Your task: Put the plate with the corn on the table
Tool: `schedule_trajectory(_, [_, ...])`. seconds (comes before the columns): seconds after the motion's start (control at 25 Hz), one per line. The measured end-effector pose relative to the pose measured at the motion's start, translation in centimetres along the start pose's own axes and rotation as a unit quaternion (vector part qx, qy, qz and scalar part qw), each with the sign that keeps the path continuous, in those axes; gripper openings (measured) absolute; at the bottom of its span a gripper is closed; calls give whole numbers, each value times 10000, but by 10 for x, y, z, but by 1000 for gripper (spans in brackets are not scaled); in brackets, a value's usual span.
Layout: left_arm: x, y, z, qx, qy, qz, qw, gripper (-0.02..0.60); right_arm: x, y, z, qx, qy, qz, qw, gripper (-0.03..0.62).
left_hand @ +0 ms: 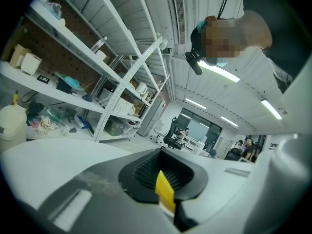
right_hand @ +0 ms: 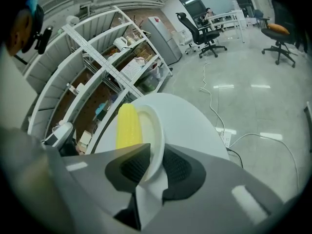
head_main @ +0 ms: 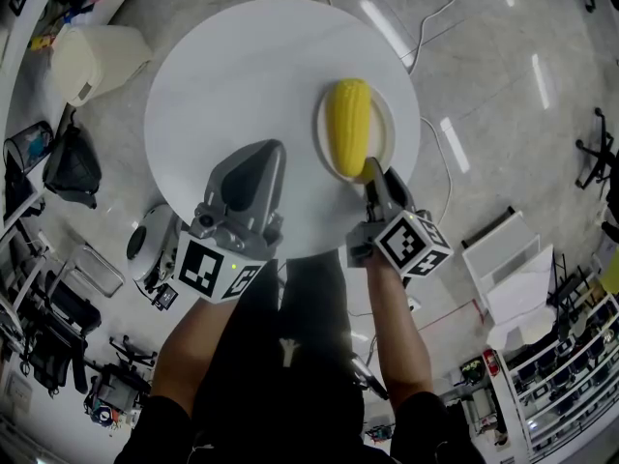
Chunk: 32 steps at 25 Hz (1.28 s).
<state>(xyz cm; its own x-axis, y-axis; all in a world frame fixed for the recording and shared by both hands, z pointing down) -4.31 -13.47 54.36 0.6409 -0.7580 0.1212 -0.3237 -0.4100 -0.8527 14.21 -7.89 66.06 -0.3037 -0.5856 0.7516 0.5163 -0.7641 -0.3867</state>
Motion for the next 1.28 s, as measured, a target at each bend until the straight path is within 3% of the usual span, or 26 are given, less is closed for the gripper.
schedule_trajectory(0.72, [2,-2,1,-26,-25,-11,10000,2,-6,3,5,-301,-70,76,9995,103])
schedule_trajectory(1.28, [0,-2,12,121,-36,-14,9999,2,-23,5,10,-523,-155,197,9983,39])
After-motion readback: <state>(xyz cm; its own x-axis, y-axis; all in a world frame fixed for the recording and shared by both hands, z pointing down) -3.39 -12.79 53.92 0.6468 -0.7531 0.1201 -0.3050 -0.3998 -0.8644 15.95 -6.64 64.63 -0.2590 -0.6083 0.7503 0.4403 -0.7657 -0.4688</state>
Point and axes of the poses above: the fingertips, and each gripper's own axes: x forward along the fingers, z to its right, y out of its top, the point moved 2 cm from there along -x, backward along the fingers, and after that the axes turned 4 degrees about -y, right-handed, at the moved point
